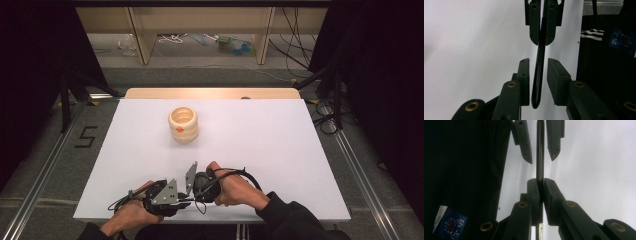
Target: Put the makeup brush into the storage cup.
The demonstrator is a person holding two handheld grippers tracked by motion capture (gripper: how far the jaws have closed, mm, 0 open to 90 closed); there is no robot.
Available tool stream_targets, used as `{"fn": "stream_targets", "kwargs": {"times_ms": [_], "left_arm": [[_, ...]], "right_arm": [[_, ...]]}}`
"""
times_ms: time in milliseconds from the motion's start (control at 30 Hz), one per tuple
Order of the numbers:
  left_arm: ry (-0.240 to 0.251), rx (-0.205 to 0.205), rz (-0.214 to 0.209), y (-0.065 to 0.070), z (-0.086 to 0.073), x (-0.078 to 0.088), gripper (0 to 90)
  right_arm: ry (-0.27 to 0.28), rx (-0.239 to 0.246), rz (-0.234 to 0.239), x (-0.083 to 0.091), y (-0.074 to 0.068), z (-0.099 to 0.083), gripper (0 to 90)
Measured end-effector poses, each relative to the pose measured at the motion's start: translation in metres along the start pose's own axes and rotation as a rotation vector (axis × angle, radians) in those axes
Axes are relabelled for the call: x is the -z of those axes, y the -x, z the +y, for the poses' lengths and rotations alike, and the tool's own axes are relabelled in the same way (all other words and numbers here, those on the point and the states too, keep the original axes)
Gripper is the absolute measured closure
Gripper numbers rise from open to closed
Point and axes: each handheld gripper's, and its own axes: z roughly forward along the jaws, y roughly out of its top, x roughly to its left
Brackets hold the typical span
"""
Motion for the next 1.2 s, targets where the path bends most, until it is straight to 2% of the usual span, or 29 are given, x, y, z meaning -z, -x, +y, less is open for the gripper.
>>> {"fn": "stream_targets", "kwargs": {"times_ms": [333, 433, 500, 533, 567, 600, 633, 700, 900, 933, 1033, 1100, 1133, 1200], "left_arm": [[0.001, -0.016, -0.012, 0.0, 0.0, 0.0, 77.2], [0.005, -0.011, -0.015, 0.0, 0.0, 0.0, 78.7], [-0.008, -0.033, -0.015, -0.001, 0.0, 0.0, 79.8], [-0.007, -0.034, -0.018, -0.001, 0.0, 0.0, 80.3], [-0.009, -0.035, -0.02, -0.001, 0.0, 0.0, 80.5], [-0.01, -0.035, -0.024, -0.001, 0.0, 0.0, 80.8], [-0.006, -0.032, -0.028, -0.001, -0.001, 0.0, 81.3], [0.016, -0.008, -0.037, 0.0, -0.001, 0.0, 81.9], [0.027, -0.015, -0.05, -0.001, -0.001, 0.002, 83.4], [0.029, -0.022, -0.052, -0.001, -0.001, 0.002, 83.5], [0.045, -0.005, -0.048, 0.0, -0.001, 0.003, 83.6], [0.043, -0.009, -0.049, -0.001, -0.001, 0.004, 83.6], [0.055, 0.005, -0.046, -0.001, -0.001, 0.004, 83.6], [0.054, 0.012, -0.032, -0.002, -0.001, 0.005, 83.6]], "right_arm": [[0.003, 0.005, 0.004, -0.001, 0.0, 0.0, 84.1], [0.006, 0.02, 0.002, -0.002, 0.0, 0.0, 84.1], [0.007, 0.021, 0.005, -0.002, 0.0, 0.0, 84.1], [0.001, 0.008, 0.006, -0.001, -0.001, 0.0, 84.1], [-0.023, -0.03, 0.019, 0.001, -0.004, 0.0, 84.1], [-0.02, -0.023, 0.019, 0.001, -0.003, 0.0, 84.1], [0.007, 0.021, 0.015, 0.0, -0.001, 0.0, 84.1], [0.012, 0.026, 0.015, -0.001, 0.0, 0.0, 84.0], [0.038, 0.04, 0.022, 0.002, 0.001, -0.003, 83.6], [0.043, 0.038, 0.036, 0.003, 0.0, -0.003, 83.0], [0.061, 0.037, 0.023, 0.005, 0.001, -0.004, 78.3], [0.073, 0.017, 0.01, 0.009, 0.001, -0.005, 70.1], [0.091, 0.01, -0.032, 0.016, 0.003, -0.007, 62.7], [0.132, -0.015, -0.064, 0.024, 0.006, -0.009, 54.3]]}}
